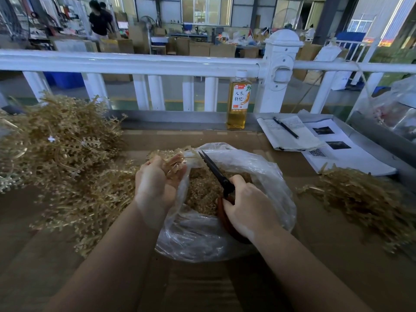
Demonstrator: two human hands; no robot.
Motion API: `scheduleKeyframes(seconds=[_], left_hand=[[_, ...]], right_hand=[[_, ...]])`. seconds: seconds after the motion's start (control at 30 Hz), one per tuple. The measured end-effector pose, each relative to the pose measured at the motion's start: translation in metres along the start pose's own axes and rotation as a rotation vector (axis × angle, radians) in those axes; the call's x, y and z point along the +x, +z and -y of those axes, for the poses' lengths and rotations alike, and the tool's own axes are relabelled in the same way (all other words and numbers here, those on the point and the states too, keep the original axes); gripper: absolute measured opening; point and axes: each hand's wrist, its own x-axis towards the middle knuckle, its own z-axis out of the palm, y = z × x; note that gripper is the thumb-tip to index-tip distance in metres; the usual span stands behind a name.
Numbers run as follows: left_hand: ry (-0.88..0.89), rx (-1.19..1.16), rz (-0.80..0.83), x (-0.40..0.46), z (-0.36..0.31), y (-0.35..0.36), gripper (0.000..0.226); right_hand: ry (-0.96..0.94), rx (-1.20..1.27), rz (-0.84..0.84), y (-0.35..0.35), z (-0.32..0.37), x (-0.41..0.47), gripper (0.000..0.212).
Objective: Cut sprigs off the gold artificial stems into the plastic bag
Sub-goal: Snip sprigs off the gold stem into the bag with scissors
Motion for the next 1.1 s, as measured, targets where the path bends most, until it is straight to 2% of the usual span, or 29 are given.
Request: scheduleKeyframes(seconds=[0.07,0.2,0.33,0.4,0.53,0.83,0.93,1.1], left_hand=[[-0.004,-0.009,0.012,0.007,-0.005,0.001,0.038],[0.038,0.038,0.012,0.017,-0.01,0.003,0.02],[0.049,0.023,-0.016,0.021,-0.01,0.003,0.022],[0.058,0.033,0.022,0.021,-0.01,0.002,0.009],[0.129,0.107,0.021,0.02,-0.011,0.001,0.029],[0.28,0.214,-0.092,0.029,-0.032,0.001,0.031],[0.26,0.204,-0.092,0.03,-0.034,0.0,0.03],[0.156,0.151,0.009,0.023,-0.024,0.002,0.029]], right_hand=[[-0.002,-0.001,-0.01,0.0,0.0,0.0,0.034],[-0.004,-0.005,-0.023,-0.001,-0.001,-0.002,0.035],[0.001,0.0,-0.027,-0.001,0.0,-0.001,0.036],[-0.001,0.0,-0.018,-0.001,0.0,-0.001,0.036],[0.01,-0.002,-0.003,-0.002,0.0,-0.001,0.037],[0.03,-0.006,0.045,-0.001,0.001,-0.002,0.039],[0.036,-0.013,0.056,-0.002,0.003,-0.002,0.039],[0.084,-0.105,0.145,-0.003,0.01,-0.002,0.034]])
